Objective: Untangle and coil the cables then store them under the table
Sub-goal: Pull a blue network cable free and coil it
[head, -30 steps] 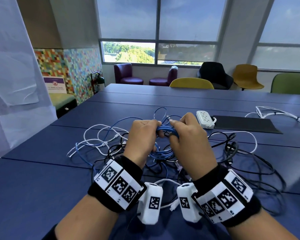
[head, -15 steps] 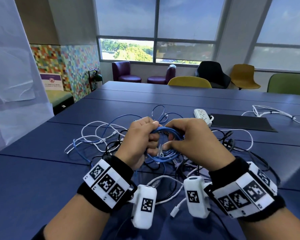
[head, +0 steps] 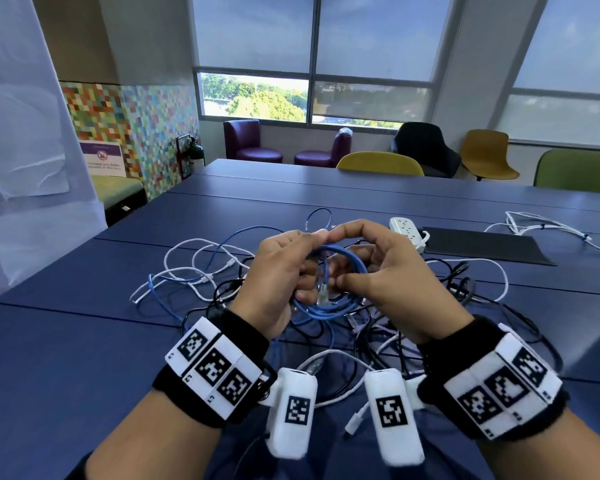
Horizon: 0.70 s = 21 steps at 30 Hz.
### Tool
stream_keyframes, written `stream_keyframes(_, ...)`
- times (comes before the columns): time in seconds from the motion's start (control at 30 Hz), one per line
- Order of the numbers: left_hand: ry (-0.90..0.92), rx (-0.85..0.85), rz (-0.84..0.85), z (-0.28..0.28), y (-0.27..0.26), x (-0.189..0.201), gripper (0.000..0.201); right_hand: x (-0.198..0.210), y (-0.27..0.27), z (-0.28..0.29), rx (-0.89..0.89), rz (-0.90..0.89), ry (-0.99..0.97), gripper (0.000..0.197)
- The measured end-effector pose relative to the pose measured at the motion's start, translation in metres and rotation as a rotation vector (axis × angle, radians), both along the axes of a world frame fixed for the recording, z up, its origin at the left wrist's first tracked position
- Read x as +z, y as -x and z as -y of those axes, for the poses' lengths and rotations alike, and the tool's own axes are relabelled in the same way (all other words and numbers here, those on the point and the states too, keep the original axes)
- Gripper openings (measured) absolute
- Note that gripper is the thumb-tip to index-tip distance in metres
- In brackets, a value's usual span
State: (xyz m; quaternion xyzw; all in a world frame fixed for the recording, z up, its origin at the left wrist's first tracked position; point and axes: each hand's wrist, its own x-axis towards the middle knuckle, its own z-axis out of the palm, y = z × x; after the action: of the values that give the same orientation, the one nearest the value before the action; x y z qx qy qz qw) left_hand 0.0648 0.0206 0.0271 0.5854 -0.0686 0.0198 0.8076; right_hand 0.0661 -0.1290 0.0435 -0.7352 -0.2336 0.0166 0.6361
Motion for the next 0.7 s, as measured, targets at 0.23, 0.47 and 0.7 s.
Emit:
stream_keyframes(0.23,-0.005,-0.075,0.040,-0.003,-0.006,-0.005,0.040,-0.001,-0.001,0.002,-0.005,0.060,-0.097,0.048)
stream_keyframes(0.47,0.019,-0.139,-0.034,0.003,-0.005,-0.011,0.028,-0.007,-0.005,0.006,-0.222,0.490,0.264,0.040)
stream_keyframes(0.7,0.028,-0.174,-0.071,0.009,-0.003,-0.015,0.032,-0.007,-0.010,0.004,-0.276,0.444,0.009,0.018)
